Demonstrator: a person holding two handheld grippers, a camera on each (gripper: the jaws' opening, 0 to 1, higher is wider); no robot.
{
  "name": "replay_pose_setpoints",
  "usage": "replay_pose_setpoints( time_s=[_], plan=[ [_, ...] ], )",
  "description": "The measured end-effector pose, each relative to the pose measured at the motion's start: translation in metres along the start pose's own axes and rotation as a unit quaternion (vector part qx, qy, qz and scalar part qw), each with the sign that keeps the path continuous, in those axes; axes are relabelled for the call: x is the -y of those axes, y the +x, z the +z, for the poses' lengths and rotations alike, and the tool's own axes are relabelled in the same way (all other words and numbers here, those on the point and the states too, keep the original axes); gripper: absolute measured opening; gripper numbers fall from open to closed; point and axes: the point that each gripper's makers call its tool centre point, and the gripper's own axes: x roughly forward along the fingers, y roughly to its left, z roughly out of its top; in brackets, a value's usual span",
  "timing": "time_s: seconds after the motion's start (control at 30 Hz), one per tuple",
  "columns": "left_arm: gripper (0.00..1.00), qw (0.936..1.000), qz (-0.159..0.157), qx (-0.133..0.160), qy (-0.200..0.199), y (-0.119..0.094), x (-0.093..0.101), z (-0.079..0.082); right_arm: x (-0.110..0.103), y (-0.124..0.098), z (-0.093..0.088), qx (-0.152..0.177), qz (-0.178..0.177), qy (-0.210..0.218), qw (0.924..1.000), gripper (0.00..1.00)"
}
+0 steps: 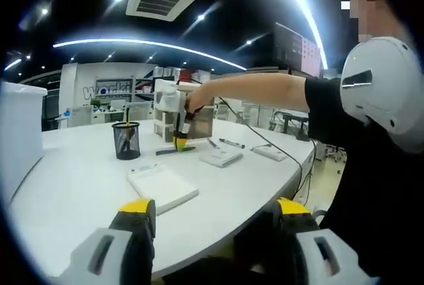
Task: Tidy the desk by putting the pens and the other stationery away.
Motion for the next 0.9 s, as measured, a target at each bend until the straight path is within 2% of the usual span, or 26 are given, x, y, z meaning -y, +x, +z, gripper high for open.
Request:
replay_pose_setpoints(
  time_s=[0.17,0.47,0.67,0.9],
  plan=[
    [0.72,1.0000,-0.003,-0.002,0.006,0.002,0.003,0.005,-0.003,0.000,0.000,0.008,-0.006,-0.023,0.9997,0.03],
    [0.72,0.9999,-0.006,0.000,0.011,0.010,0.004,0.014,-0.014,-0.006,-0.008,-0.003,-0.014,-0.051,0.9986,0.03],
    [0.72,0.9998,-0.014,-0.002,0.016,0.015,0.010,0.019,-0.017,-0.026,-0.012,0.013,-0.030,-0.058,0.9978,0.03],
    [0.72,0.9998,-0.016,0.007,0.014,0.021,0.006,0.028,-0.031,-0.062,-0.006,0.074,-0.054,-0.075,0.9930,0.03]
  ],
)
